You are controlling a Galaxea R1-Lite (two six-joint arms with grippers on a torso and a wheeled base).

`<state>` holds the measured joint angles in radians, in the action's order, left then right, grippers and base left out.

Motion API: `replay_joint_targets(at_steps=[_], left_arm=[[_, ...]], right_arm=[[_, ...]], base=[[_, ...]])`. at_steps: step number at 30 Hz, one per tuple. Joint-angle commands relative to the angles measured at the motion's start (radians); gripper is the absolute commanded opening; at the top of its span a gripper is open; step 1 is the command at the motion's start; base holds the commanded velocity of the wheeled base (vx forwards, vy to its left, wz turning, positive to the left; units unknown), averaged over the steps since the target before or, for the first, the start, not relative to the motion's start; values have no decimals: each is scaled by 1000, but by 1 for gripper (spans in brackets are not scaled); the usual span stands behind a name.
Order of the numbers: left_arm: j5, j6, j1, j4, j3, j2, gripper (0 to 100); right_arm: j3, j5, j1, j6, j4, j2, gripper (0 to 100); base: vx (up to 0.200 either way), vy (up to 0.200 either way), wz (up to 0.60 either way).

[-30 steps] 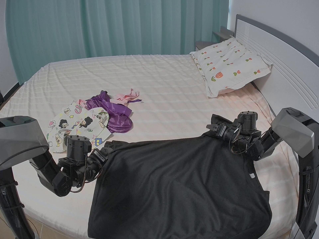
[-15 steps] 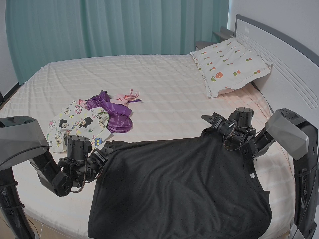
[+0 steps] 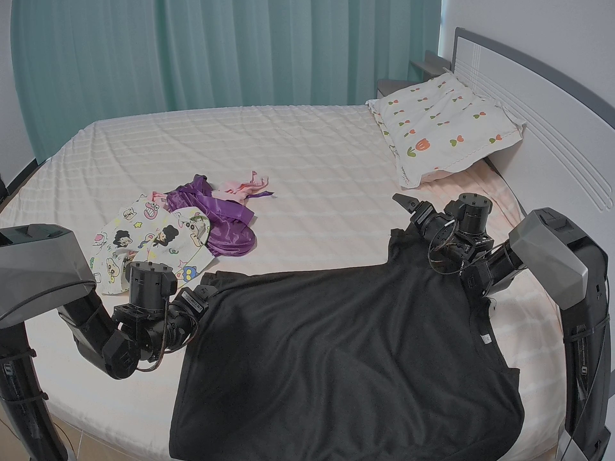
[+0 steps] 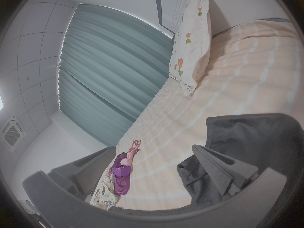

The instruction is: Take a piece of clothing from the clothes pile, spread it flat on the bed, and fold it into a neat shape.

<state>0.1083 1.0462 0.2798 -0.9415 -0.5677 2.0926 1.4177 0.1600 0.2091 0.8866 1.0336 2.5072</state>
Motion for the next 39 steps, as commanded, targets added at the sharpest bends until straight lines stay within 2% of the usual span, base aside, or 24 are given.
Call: replay_joint_targets(at_steps=[1, 8, 17, 25, 31, 34, 39], left_arm=[[1, 0, -1, 0, 0, 3, 100], [1, 0, -1, 0, 0, 3, 100], [1, 0, -1, 0, 0, 9, 100], [1, 0, -1, 0, 2, 11, 100], [1, 0, -2, 0, 2, 15, 100], [1, 0, -2, 0, 2, 14, 100], [1, 0, -5, 0, 3, 12, 100]], right_arm=[[4, 0, -19, -6, -10, 12, 100], [-9, 0, -11, -15, -35, 48, 100], [7, -7, 49, -38, -24, 85, 100], [150, -103, 62, -40, -40, 163, 100], [156, -160, 36, -38, -38, 111, 100], [150, -166, 16, -40, -40, 79, 100], [109, -165, -74, -71, -79, 18, 100]], base=[[0, 0, 0], [0, 0, 0], [0, 0, 0], [0, 0, 0], [0, 0, 0], [0, 0, 0], [0, 0, 0]])
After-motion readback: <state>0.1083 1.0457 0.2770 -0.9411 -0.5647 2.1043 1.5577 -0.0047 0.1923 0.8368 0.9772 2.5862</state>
